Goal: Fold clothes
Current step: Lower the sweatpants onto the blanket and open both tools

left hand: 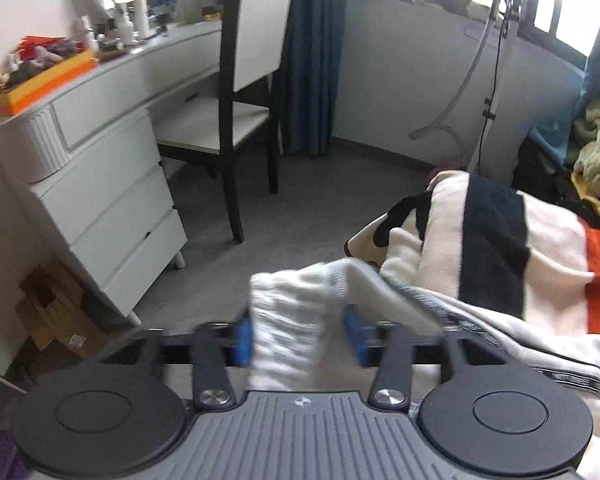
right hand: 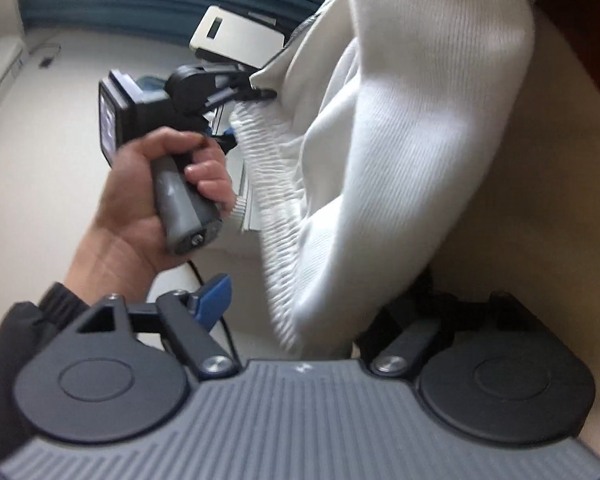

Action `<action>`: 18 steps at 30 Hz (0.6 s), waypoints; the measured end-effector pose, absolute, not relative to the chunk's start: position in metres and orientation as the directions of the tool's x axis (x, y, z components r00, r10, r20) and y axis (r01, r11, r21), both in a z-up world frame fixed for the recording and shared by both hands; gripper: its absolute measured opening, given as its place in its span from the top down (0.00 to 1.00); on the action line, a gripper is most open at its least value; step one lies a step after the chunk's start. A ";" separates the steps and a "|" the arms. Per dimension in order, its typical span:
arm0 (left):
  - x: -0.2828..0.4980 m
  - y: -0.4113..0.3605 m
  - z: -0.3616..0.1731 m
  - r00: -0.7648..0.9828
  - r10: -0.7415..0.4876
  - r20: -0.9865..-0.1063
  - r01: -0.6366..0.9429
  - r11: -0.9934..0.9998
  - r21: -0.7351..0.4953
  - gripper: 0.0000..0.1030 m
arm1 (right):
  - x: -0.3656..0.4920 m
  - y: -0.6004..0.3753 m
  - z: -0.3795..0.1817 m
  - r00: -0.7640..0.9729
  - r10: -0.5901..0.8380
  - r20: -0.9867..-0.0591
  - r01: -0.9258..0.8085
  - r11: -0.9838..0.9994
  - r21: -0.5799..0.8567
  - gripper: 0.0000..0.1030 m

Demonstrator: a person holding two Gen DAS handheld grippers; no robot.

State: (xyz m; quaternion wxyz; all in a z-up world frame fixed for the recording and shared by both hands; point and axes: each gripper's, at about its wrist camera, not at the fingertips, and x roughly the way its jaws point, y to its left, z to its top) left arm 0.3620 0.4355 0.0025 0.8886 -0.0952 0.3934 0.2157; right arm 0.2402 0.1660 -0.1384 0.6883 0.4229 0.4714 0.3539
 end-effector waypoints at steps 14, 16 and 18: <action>0.177 0.235 0.101 0.863 0.100 -0.495 -0.174 0.979 -0.106 0.17 | 0.113 0.005 -0.002 0.644 0.669 -0.371 -0.444 0.722 0.530 0.18; 0.147 0.199 0.104 0.891 0.027 -0.454 -0.110 0.981 -0.158 0.14 | 0.099 -0.032 0.009 0.709 0.608 -0.357 -0.432 0.774 0.462 0.18; 0.116 0.160 0.103 0.905 -0.034 -0.425 -0.050 0.981 -0.186 0.14 | 0.087 -0.069 0.016 0.768 0.544 -0.338 -0.404 0.821 0.403 0.18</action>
